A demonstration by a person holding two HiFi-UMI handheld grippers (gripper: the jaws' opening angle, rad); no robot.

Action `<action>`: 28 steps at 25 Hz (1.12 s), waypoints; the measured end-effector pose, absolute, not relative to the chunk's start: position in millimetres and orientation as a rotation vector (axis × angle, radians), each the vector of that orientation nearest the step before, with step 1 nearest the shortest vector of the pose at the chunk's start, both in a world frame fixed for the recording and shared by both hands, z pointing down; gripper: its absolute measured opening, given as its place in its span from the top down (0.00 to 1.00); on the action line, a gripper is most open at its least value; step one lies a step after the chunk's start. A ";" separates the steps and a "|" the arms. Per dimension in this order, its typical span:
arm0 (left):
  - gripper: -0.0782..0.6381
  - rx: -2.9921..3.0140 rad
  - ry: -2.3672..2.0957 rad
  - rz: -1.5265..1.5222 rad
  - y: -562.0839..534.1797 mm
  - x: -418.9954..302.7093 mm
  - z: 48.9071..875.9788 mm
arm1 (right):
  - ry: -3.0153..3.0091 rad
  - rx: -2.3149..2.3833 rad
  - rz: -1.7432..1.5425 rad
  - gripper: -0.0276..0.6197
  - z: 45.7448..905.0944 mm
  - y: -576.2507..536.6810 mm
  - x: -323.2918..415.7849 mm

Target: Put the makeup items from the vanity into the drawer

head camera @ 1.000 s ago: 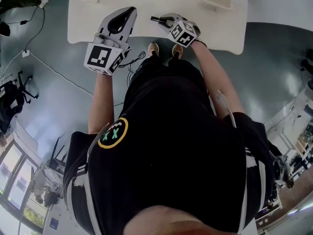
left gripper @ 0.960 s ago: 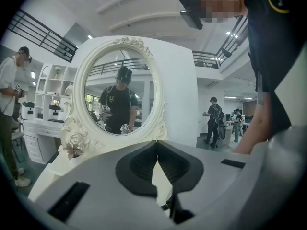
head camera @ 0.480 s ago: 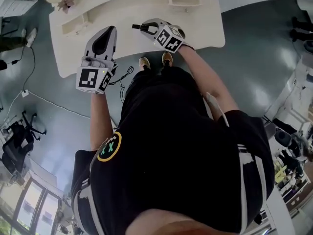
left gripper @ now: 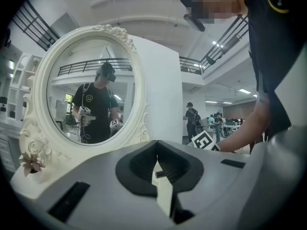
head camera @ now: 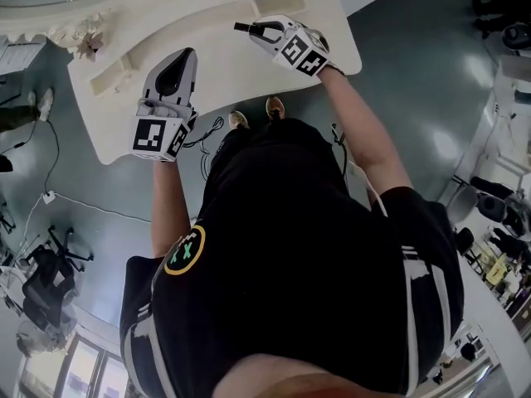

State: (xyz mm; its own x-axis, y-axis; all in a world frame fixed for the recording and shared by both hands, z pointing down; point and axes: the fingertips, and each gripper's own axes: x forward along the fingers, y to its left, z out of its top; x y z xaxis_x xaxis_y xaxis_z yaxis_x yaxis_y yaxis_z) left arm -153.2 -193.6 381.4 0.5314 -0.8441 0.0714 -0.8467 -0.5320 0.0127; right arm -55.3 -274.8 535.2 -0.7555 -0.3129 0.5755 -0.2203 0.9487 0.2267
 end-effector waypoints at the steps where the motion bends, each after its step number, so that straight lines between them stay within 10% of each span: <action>1: 0.86 2.715 -1.487 0.084 -196.4 -150.6 380.8 | -2.444 0.404 -0.188 0.78 532.4 -283.5 -44.4; 24: 0.86 2.666 -1.584 0.112 -199.7 -165.9 373.4 | -2.316 0.472 -0.142 0.77 555.3 -361.3 8.7; 28: 0.86 2.664 -1.588 0.109 -201.4 -166.4 373.1 | -2.281 0.485 -0.134 0.63 565.8 -364.1 14.8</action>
State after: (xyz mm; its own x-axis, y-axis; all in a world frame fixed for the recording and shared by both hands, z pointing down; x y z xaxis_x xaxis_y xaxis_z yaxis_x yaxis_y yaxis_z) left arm -166.4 -201.4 373.1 0.4740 -0.8769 0.0799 -0.8796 -0.4757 -0.0035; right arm 14.8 -364.1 565.8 -0.6199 -0.3843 0.6842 -0.3018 0.9216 0.2442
